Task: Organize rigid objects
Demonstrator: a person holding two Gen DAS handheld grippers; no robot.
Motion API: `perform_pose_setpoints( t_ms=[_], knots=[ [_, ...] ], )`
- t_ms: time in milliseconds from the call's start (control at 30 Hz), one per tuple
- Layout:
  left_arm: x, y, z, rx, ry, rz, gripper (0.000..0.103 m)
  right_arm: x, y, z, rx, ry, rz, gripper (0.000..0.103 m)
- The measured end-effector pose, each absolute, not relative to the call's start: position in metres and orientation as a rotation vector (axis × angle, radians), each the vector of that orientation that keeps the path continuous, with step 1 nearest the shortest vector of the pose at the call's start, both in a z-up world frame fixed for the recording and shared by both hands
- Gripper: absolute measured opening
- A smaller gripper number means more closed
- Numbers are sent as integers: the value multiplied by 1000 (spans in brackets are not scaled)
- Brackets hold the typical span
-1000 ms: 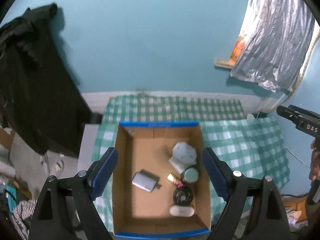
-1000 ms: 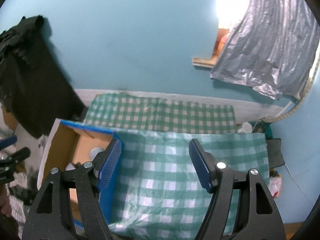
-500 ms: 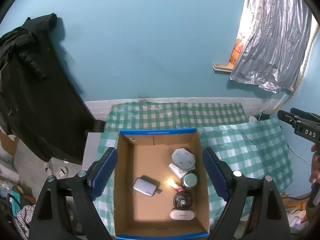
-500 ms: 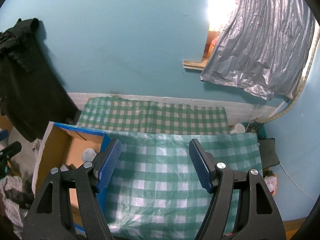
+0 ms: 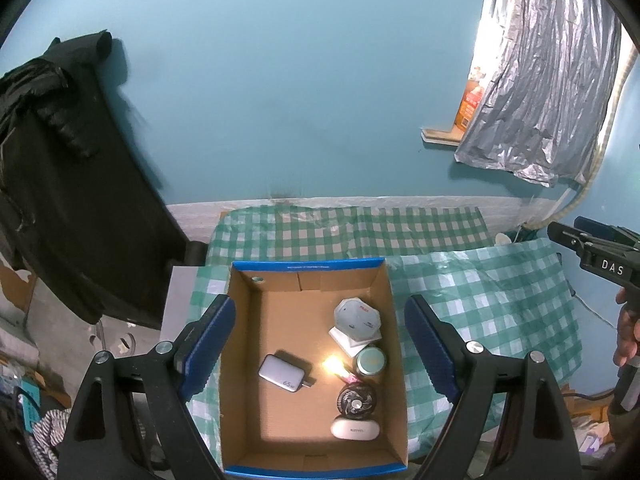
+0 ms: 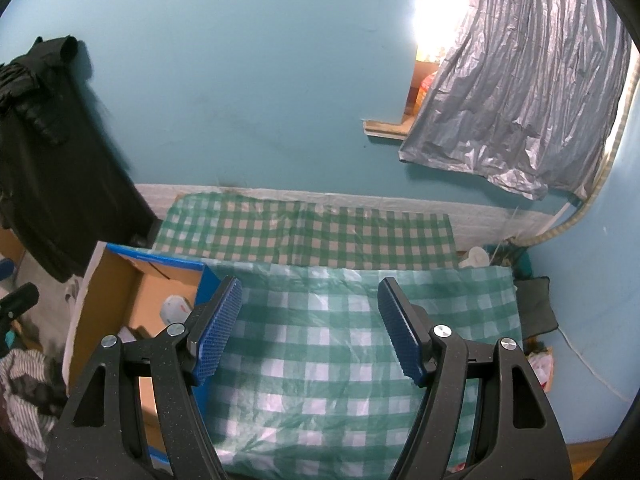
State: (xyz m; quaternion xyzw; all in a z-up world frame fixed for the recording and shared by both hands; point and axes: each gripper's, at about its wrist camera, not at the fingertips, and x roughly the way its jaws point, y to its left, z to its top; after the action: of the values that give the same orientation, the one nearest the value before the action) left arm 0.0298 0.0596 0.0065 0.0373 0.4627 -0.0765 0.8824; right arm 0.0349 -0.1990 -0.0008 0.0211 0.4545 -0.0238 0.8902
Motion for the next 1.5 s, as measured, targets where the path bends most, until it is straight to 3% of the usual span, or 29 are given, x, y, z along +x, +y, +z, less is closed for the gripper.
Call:
perform_pose_setpoints(
  t_ms=[1500],
  knots=[
    [22, 41, 4, 85, 1004, -92, 88, 37, -213, 0, 3, 962, -4, 70]
  ],
)
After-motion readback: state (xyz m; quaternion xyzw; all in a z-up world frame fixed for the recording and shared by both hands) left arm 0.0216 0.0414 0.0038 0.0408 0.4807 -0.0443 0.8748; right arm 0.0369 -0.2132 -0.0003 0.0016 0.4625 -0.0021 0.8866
